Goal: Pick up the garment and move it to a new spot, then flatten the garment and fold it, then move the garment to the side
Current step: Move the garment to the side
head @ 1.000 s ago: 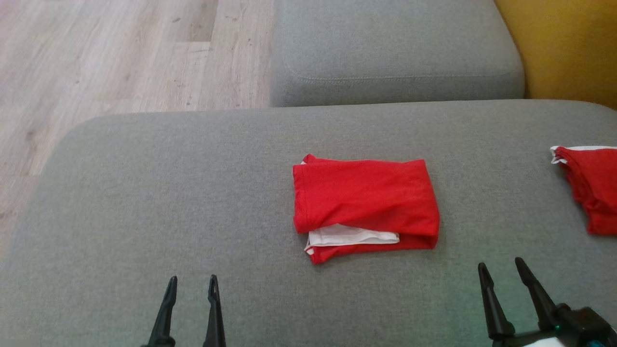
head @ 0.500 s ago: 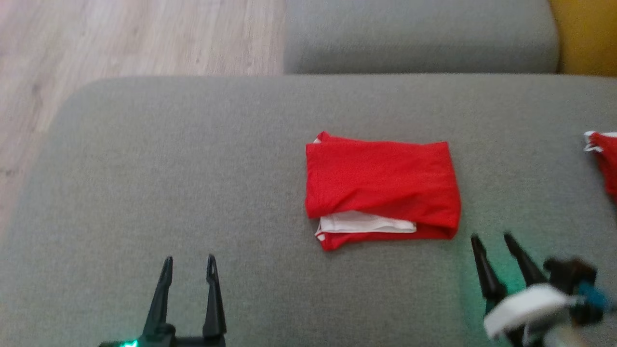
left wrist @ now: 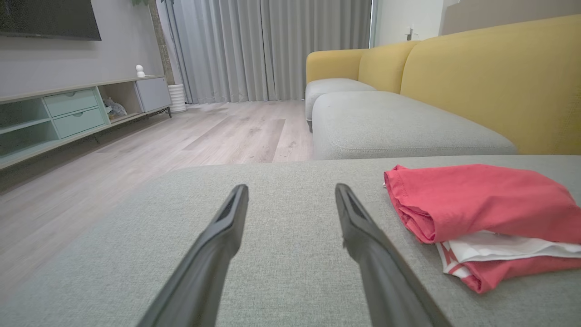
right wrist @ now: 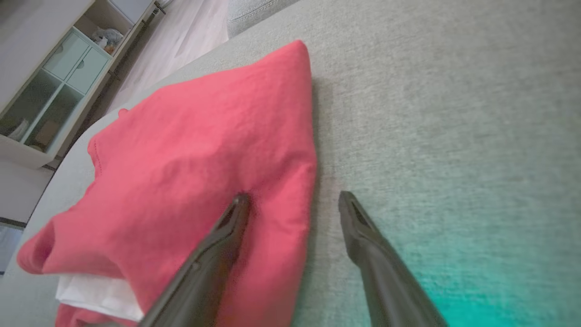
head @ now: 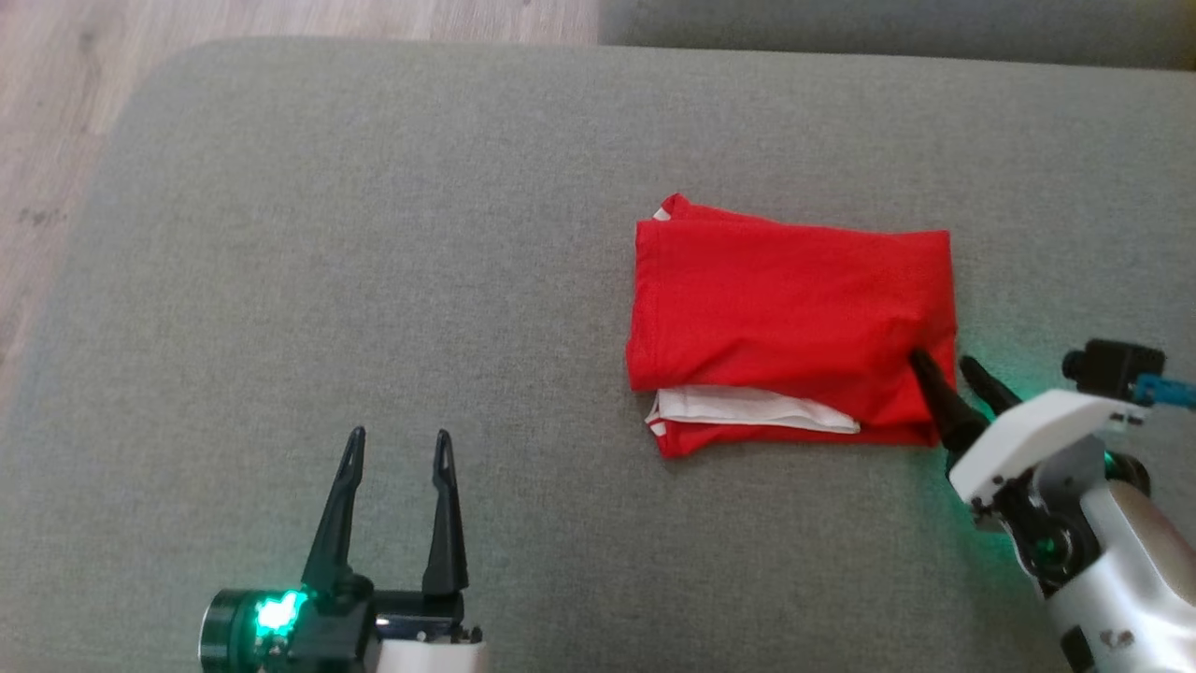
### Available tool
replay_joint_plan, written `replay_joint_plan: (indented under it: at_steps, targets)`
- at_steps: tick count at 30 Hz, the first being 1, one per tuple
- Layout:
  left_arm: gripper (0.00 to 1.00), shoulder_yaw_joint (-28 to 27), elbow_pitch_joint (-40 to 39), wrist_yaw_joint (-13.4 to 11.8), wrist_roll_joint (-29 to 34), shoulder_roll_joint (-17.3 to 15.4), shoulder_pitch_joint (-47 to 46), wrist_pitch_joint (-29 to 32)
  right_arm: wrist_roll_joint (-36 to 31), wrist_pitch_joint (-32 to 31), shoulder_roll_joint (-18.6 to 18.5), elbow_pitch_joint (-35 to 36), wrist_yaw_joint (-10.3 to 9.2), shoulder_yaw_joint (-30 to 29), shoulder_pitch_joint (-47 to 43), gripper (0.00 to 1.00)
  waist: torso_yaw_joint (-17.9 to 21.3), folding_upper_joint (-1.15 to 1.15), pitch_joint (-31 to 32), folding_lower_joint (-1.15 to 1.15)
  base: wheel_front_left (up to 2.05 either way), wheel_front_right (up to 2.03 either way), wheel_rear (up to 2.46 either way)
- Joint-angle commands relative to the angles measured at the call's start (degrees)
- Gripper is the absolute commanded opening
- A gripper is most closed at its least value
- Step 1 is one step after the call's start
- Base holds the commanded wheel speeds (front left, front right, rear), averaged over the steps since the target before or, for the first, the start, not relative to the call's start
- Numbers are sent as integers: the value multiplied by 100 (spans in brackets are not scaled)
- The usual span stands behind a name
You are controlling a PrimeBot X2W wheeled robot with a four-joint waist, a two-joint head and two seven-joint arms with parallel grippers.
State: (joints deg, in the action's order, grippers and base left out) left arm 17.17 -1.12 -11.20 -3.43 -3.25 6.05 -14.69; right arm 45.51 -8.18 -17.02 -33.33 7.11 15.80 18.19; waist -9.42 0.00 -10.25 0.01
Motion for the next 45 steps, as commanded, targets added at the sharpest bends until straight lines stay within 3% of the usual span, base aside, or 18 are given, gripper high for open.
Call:
replay_joint_plan:
  at_steps: [1,2,9,17,25,34,35,36,41,45]
  targets:
    - [100,-123,-195,-36,79,37,-214,-30,93,-22,-83,141,37,163,176,21,-7,0,-43,-1,0,0,0]
    - [100,-110,-204,-37,75,37,-217,-30,174,2,-97,153,37,234,212,0,13,0,-63,-1,0,0,0]
    - [100,-119,-274,-24,-162,37,-324,-30,333,227,-542,237,37,675,514,0,438,0,-285,-1,0,0,0]
    - [100,-211,-552,16,-292,37,-608,-30,54,-4,-1805,757,37,829,789,0,1108,0,-764,-1,0,0,0]
    - [100,-393,-689,136,-217,37,-928,-30,-299,-325,-3176,1401,37,-162,682,0,1568,0,-1311,-1,0,0,0]
    - [100,-503,-760,303,-95,37,-1192,-30,-690,-507,-3683,1708,37,-1511,550,0,1692,0,-1736,-1,0,0,0]
    - [100,-506,-758,327,-91,37,-1222,-30,-805,-503,-3659,1714,37,-1728,527,92,1680,0,-1767,-1,0,0,0]
    - [100,-513,-749,347,-88,37,-1246,-30,-903,-541,-3609,1744,37,-1885,479,100,1672,0,-1779,-1,0,0,0]
    - [100,-541,-648,369,-213,37,-1283,-30,-1092,-654,-3267,1996,37,-2078,74,100,1547,0,-1612,-1,0,0,0]
    - [100,-496,-504,417,-318,37,-1211,-30,-1310,-530,-2607,2323,37,-1891,-262,100,1385,0,-1201,-1,0,0,0]
